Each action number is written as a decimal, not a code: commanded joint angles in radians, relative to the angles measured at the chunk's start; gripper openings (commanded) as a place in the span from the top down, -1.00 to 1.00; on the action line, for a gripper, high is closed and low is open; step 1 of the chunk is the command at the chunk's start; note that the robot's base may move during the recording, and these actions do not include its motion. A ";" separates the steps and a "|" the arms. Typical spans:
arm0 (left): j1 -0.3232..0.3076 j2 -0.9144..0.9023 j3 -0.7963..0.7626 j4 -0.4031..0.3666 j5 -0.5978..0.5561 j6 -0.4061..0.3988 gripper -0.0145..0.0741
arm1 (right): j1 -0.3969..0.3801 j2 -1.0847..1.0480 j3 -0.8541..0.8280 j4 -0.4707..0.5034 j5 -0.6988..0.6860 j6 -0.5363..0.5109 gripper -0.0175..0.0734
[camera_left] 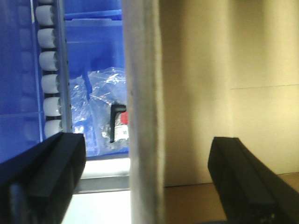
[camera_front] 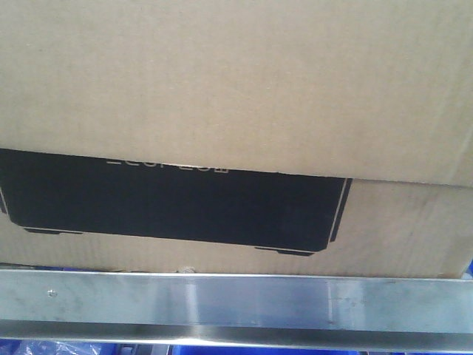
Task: Grab box from left shelf to table start
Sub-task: 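Close both grippers on the box side walls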
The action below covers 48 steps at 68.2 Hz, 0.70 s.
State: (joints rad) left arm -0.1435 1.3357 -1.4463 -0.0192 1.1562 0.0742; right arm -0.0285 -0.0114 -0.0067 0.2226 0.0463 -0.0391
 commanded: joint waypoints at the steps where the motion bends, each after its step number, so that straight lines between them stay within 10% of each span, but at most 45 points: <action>1: -0.008 -0.021 -0.032 0.002 -0.039 0.000 -0.33 | -0.004 -0.009 -0.091 0.011 -0.039 -0.005 0.25; 17: -0.008 -0.021 -0.032 0.002 -0.031 0.000 -0.33 | -0.004 0.003 -0.271 0.011 0.167 -0.006 -0.79; 48: -0.008 -0.021 -0.032 0.002 -0.031 0.000 -0.33 | -0.001 0.455 -0.831 0.035 0.694 -0.055 -0.73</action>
State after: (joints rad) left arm -0.1435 1.3414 -1.4463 -0.0185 1.1654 0.0742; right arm -0.0285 0.3293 -0.7183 0.2334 0.6889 -0.0523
